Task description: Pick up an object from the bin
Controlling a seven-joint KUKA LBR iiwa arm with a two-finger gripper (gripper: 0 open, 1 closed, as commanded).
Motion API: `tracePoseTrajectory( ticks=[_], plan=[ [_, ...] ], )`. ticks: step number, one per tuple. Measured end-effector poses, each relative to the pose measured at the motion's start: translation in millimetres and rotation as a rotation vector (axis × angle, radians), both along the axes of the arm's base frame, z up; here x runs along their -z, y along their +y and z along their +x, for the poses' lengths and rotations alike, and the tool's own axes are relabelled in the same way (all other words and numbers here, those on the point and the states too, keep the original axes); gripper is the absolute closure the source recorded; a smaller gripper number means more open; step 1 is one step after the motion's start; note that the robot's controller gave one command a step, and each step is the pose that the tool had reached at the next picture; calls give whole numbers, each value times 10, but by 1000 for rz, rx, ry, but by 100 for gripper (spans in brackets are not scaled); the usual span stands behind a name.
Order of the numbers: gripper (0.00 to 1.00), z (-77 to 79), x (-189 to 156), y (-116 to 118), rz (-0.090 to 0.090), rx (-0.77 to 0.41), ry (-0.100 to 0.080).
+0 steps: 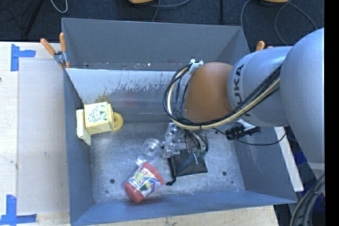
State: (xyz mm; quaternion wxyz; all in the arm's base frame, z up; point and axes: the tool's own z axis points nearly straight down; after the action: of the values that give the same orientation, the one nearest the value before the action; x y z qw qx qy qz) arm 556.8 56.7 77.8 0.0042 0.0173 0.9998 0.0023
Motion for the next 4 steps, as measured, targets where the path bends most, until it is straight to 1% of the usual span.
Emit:
tracePoseTrajectory(
  ticks=[1, 2, 3, 4],
  plan=[
    [100, 0, 0, 0, 0, 1, 0],
    [100, -34, -316, 26, -4, -8, 15],
    [100, 2, -928, 4, -4, -17, 12],
    [100, -20, -1450, 25, -5, -108, 12]
  ],
)
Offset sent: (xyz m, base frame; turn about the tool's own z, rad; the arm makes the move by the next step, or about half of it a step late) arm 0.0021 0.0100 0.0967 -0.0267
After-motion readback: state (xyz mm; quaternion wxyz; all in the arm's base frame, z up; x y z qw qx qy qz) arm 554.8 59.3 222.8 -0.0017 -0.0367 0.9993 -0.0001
